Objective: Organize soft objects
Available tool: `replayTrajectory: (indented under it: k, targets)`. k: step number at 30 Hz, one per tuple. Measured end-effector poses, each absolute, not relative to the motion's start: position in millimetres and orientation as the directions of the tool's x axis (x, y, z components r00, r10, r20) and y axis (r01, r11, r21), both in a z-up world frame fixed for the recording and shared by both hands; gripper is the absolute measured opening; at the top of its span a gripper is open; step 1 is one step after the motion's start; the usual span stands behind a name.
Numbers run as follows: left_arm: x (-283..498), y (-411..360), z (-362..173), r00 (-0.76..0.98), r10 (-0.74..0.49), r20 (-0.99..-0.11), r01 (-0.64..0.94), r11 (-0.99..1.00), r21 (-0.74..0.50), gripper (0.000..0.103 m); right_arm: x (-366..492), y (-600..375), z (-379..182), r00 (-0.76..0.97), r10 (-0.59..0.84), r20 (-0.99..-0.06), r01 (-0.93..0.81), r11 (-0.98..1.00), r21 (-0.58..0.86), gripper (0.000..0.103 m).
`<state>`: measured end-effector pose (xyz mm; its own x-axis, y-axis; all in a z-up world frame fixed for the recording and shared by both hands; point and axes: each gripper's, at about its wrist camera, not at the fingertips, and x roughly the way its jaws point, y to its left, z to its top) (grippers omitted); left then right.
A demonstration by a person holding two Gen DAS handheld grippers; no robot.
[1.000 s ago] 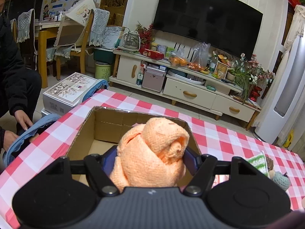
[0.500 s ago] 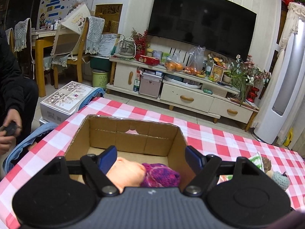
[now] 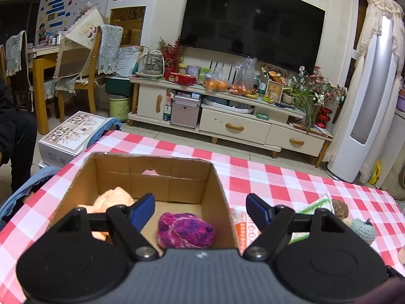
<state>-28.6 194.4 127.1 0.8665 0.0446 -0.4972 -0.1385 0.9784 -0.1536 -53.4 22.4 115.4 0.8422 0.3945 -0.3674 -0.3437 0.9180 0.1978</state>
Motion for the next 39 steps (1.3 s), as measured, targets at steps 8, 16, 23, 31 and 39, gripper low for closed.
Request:
replayTrajectory:
  k: [8, 16, 23, 31, 39]
  targets:
    - [-26.2, 175.9, 125.5, 0.866, 0.021, -0.500, -0.104, 0.985, -0.140, 0.079, -58.8, -5.0, 115.5, 0.876, 0.326, -0.354, -0.270, 0.942, 0.201, 0.101]
    - [-25.4, 156.4, 122.7, 0.866, -0.004, -0.501, -0.065, 0.991, -0.119, 0.079, -60.9, -33.4, 112.0, 0.902, 0.255, -0.349, -0.189, 0.959, 0.212, 0.101]
    - [-26.2, 134.4, 119.6, 0.867, -0.037, -0.497, -0.014, 0.995, -0.098, 0.079, -62.5, -54.9, 109.3, 0.915, 0.220, -0.338, -0.143, 0.960, 0.239, 0.101]
    - [-28.0, 115.2, 116.3, 0.870, -0.057, -0.490, 0.025, 0.997, -0.073, 0.079, -68.4, -72.9, 101.4, 0.929, 0.164, -0.331, -0.093, 0.971, 0.222, 0.101]
    - [-27.4, 94.6, 111.8, 0.864, -0.076, -0.498, 0.060, 0.997, -0.049, 0.079, -71.6, -87.9, 95.5, 0.935, 0.107, -0.339, -0.029, 0.973, 0.228, 0.101]
